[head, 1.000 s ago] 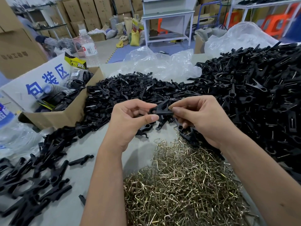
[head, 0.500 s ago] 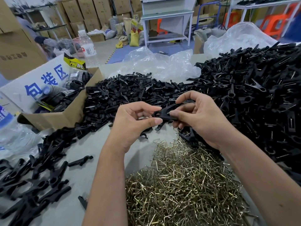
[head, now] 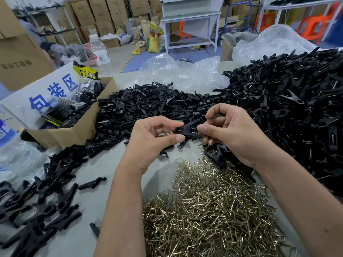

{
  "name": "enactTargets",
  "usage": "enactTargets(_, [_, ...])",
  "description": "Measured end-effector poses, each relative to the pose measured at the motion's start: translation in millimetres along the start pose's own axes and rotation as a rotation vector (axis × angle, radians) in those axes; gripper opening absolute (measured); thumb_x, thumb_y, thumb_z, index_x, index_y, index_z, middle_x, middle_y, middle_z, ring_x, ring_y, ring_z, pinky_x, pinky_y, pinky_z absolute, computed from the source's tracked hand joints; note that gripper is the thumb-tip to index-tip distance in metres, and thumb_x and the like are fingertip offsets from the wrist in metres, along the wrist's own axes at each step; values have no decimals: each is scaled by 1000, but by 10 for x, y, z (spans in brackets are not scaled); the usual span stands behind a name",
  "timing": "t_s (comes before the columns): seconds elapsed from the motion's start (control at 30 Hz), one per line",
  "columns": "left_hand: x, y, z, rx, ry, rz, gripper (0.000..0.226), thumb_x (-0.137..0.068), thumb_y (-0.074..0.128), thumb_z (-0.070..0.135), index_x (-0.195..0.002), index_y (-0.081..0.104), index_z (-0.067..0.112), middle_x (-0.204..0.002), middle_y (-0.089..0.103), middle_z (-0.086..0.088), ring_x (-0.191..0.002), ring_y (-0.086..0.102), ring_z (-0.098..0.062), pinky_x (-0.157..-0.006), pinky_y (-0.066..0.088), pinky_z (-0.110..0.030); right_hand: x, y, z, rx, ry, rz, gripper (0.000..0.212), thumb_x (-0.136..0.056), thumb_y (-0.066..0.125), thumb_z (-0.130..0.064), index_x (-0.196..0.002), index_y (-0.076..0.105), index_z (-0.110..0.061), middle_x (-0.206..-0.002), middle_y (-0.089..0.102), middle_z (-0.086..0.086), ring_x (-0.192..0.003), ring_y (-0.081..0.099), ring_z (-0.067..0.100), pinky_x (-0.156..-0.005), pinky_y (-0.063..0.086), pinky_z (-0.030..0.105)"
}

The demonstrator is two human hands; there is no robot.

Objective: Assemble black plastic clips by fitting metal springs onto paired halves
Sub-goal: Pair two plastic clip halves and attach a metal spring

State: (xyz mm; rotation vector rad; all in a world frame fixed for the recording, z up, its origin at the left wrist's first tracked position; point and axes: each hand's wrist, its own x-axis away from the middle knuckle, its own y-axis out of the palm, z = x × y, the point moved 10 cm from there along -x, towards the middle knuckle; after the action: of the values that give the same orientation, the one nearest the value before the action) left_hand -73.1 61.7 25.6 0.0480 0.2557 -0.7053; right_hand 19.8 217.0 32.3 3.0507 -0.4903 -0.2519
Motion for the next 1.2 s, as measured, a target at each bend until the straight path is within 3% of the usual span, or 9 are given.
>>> enactTargets(0.13, [13, 58, -28, 8, -36, -40, 29, -66, 92, 12, -93, 82, 17, -72, 69, 0, -69, 63, -21, -73, 52, -44, 11, 32, 34, -20, 29, -22, 41, -70, 80, -14, -101, 55, -4, -69, 67, 11, -58, 65, 21, -53, 53, 23])
enactTargets(0.3, [19, 66, 9, 38, -20, -29, 27, -67, 90, 8, -91, 83, 20, -82, 71, -16, -77, 63, -29, -76, 48, -50, 20, 54, 146, -192, 120, -47, 38, -70, 80, -10, -100, 57, -6, -67, 65, 8, -54, 64, 16, -47, 50, 19])
enactTargets(0.4, [28, 62, 16, 44, -26, -41, 27, -65, 91, 12, -90, 83, 20, -80, 71, -14, -77, 62, -29, -76, 48, -49, 40, 110, 237, -292, 178, -77, 31, -72, 78, -9, -96, 58, -7, -66, 60, 6, -51, 58, 13, -43, 44, 15])
enactTargets(0.7, [66, 106, -55, -125, -119, -78, 29, -62, 95, 24, -88, 82, 29, -71, 71, 4, -61, 64, -9, -56, 49, -31, 20, 33, 215, -13, 148, -54, 39, -67, 83, -15, -94, 55, -9, -63, 66, 3, -48, 59, 14, -42, 44, 18])
enactTargets(0.83, [51, 107, 8, -10, -59, -59, 27, -65, 90, 12, -88, 83, 23, -70, 72, -1, -63, 66, -16, -57, 52, -30, 45, 61, 267, -203, 186, -55, 35, -68, 84, -18, -95, 63, -9, -70, 65, 6, -53, 58, 14, -42, 43, 17])
enactTargets(0.9, [48, 107, 23, 50, -46, -32, 28, -61, 92, 19, -88, 83, 22, -75, 74, -7, -67, 67, -20, -64, 51, -34, 75, 182, 299, -297, 224, -132, 34, -72, 82, -29, -94, 66, -10, -77, 63, 9, -58, 57, 13, -42, 42, 16])
enactTargets(1.03, [55, 115, 54, 76, -18, -17, 28, -63, 91, 17, -89, 83, 20, -82, 78, -8, -69, 70, -18, -64, 54, -32, 115, 395, 350, -418, 273, -273, 45, -81, 72, -44, -116, 71, -14, -74, 65, 5, -56, 58, 10, -41, 44, 13])
enactTargets(1.1, [56, 95, 53, 79, -16, 9, 27, -65, 91, 7, -88, 82, 19, -85, 78, -13, -73, 73, -26, -69, 57, -39, 117, 433, 365, -493, 282, -299, 36, -86, 69, -43, -113, 78, -21, -73, 68, 5, -55, 61, 7, -42, 46, 11])
enactTargets(1.2, [48, 75, 46, 103, -11, 31, 28, -65, 89, 3, -87, 76, 16, -96, 73, -34, -96, 67, -60, -79, 49, -67, 136, 493, 403, -604, 325, -346, 40, -83, 77, -44, -116, 79, -21, -80, 74, 8, -61, 68, 7, -45, 51, 11])
